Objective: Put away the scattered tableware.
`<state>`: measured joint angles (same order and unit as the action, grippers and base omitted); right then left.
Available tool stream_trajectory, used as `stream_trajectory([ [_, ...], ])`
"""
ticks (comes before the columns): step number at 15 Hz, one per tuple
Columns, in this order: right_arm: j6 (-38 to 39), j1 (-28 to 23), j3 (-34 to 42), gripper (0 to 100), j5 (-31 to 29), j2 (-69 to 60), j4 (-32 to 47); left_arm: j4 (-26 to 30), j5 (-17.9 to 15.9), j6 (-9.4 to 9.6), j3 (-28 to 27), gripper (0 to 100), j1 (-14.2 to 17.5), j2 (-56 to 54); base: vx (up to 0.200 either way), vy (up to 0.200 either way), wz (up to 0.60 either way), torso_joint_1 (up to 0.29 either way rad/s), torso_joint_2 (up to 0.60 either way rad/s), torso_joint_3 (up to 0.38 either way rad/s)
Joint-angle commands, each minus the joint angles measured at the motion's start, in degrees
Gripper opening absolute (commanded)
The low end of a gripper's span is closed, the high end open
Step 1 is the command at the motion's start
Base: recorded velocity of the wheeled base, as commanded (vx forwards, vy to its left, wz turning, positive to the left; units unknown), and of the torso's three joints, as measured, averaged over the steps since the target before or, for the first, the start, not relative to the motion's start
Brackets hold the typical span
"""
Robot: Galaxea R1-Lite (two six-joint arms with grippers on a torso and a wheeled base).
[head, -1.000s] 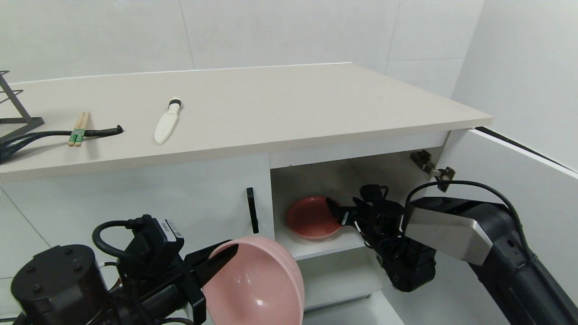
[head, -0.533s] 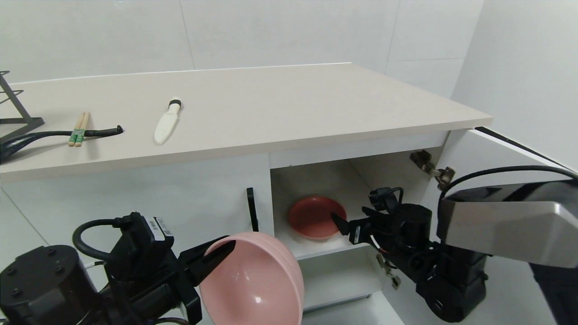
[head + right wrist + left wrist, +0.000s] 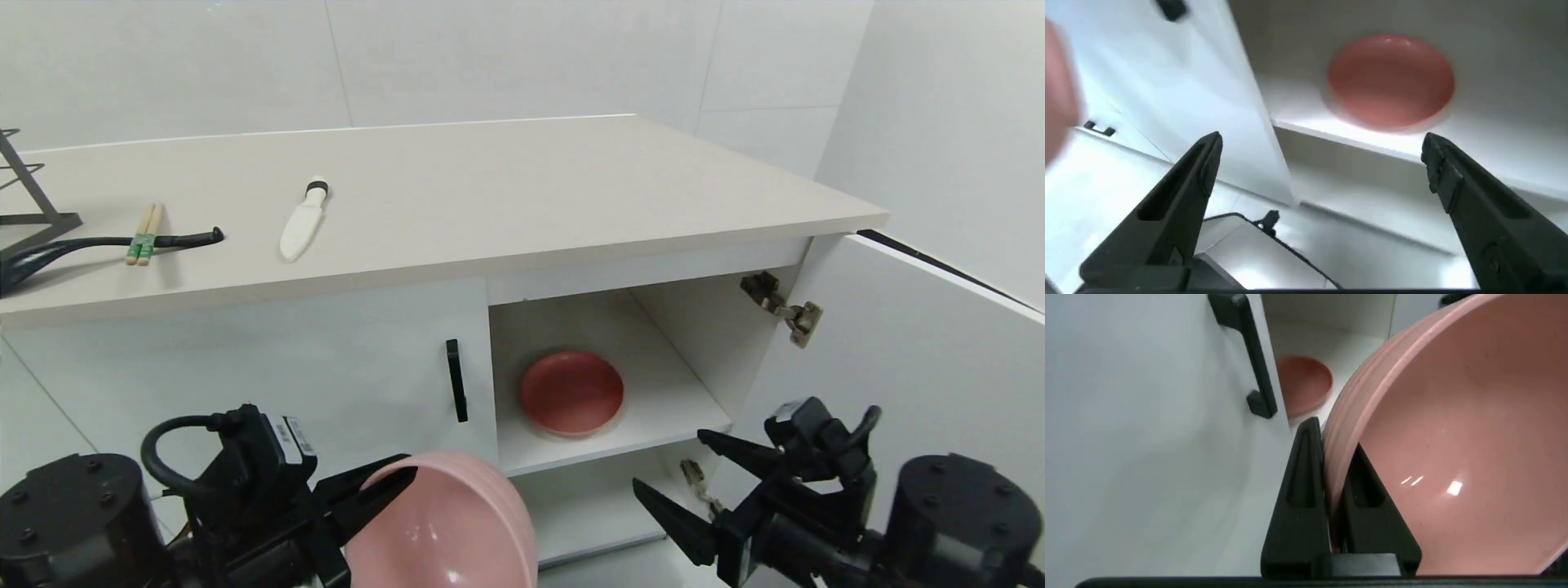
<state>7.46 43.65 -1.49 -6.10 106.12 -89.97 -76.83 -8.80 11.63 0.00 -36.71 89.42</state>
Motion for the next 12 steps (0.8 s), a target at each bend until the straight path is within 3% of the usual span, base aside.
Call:
stream_trajectory([
  [1, -5.09, 0.47, 1.49, 100, -1.11, -8.91, -0.03, 4.40, 0.01, 5.95, 0.00, 0, -0.21, -3.29, 0.000, 0.000, 0.00, 0.000, 0.00, 0.000],
  [2, -7.28, 0.38, 1.49, 100, -1.11, -10.67, -0.03, 4.49, 0.10, 7.88, 0.00, 0, -1.00, -2.76, 0.000, 0.000, 0.00, 0.000, 0.00, 0.000],
  [5, -7.99, 0.38, 1.49, 100, -1.02, -12.78, -0.03, 1.06, 0.01, 9.02, -2.20, 0, -3.02, 0.41, 0.000, 0.000, 0.00, 0.000, 0.00, 0.000],
  [7, -7.99, 0.73, 1.40, 100, -1.02, -12.78, -0.03, -2.36, 0.10, 11.05, -1.76, 0, -3.37, 3.22, 0.000, 0.000, 0.00, 0.000, 0.00, 0.000],
  [9, -7.90, 0.73, 1.31, 100, -1.11, -12.78, -0.03, -6.41, 0.01, 11.31, -2.11, 0, -3.37, 6.29, 0.000, 0.000, 0.00, 0.000, 0.00, 0.000],
  [11, -7.90, 0.64, 1.40, 100, -1.11, -12.43, -0.03, -10.89, 0.10, 14.30, -5.10, 0, -4.43, 12.01, 0.000, 0.000, 0.00, 0.000, 0.00, 0.000],
  [12, -7.90, 0.55, 1.40, 100, -1.11, -12.43, -0.03, -13.18, 0.19, 14.56, -6.06, 0, -6.10, 16.14, 0.000, 0.000, 0.00, 0.000, 0.00, 0.000],
])
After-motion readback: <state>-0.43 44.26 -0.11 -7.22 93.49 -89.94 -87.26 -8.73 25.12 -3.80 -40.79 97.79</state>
